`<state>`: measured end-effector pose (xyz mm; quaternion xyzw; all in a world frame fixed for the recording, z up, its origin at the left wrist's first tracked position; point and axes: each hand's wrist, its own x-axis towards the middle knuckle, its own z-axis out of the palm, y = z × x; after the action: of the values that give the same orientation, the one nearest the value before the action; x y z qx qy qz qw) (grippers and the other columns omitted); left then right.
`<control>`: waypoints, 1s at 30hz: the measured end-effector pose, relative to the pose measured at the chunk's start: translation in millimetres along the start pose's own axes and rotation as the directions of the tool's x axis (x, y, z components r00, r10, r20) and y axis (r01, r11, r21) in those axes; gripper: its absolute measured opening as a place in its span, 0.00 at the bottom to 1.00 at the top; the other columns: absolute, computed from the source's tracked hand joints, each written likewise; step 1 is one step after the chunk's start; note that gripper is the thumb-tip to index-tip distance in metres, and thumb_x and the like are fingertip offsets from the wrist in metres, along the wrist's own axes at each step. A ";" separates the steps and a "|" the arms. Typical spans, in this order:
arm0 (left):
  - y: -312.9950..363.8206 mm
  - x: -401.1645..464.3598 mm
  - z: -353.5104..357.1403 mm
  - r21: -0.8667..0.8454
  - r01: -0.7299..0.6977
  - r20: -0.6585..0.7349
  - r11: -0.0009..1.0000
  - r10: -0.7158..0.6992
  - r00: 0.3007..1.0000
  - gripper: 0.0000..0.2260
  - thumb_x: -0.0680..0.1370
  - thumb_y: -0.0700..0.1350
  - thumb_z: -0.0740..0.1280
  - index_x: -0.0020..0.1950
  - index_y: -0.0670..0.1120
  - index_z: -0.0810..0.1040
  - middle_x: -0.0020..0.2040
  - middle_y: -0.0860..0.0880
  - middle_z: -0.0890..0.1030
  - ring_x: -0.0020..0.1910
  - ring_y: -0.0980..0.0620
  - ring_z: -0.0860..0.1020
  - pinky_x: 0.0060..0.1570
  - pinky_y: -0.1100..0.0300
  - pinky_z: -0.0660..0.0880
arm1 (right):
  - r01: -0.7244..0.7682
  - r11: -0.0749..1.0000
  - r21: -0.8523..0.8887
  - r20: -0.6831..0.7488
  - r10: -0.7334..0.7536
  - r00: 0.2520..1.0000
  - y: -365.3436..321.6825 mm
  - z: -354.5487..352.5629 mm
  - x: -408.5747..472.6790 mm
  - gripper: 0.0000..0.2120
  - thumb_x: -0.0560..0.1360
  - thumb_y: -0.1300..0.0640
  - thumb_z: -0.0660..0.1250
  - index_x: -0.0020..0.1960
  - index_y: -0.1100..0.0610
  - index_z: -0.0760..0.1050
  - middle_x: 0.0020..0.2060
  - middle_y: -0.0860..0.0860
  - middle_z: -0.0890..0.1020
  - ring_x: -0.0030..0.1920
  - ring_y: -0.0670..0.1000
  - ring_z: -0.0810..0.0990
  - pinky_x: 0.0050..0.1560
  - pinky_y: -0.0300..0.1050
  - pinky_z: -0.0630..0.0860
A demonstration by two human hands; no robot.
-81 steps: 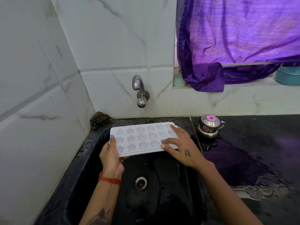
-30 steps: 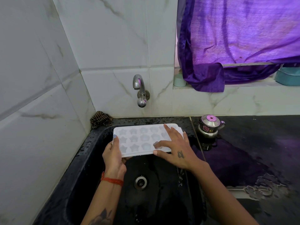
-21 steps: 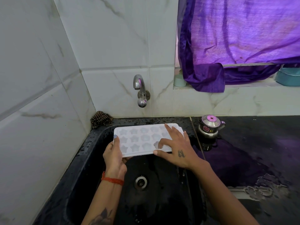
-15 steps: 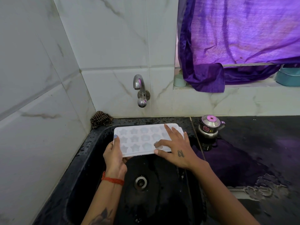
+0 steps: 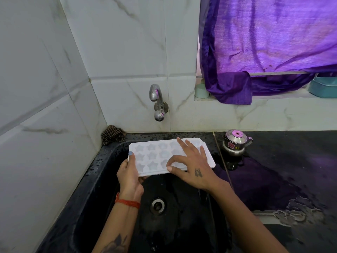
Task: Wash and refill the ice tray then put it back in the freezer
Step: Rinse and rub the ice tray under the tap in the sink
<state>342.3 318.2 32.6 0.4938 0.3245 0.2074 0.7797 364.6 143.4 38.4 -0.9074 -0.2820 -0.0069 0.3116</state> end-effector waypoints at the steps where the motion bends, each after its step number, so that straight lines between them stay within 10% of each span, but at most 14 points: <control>1: -1.1 0.7 0.1 0.003 0.001 0.003 1.000 -0.001 1.000 0.09 0.79 0.51 0.63 0.43 0.48 0.74 0.41 0.49 0.79 0.38 0.51 0.78 0.26 0.61 0.77 | 0.002 0.999 -0.038 0.017 -0.001 1.000 -0.4 1.7 0.0 0.15 0.73 0.36 0.57 0.53 0.39 0.77 0.78 0.46 0.48 0.77 0.50 0.41 0.72 0.61 0.32; 30: -8.7 4.0 -4.8 0.003 0.011 0.026 1.000 -0.011 1.000 0.10 0.79 0.52 0.64 0.45 0.46 0.76 0.45 0.47 0.81 0.41 0.49 0.80 0.40 0.53 0.78 | -0.010 0.994 -0.108 0.145 0.026 0.989 -7.4 4.7 -2.0 0.14 0.78 0.40 0.58 0.60 0.37 0.74 0.78 0.48 0.43 0.77 0.53 0.37 0.72 0.62 0.33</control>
<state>341.7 320.1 22.1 0.4957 0.3172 0.1960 0.7843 358.3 149.9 38.3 -0.9235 -0.2948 0.0472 0.2410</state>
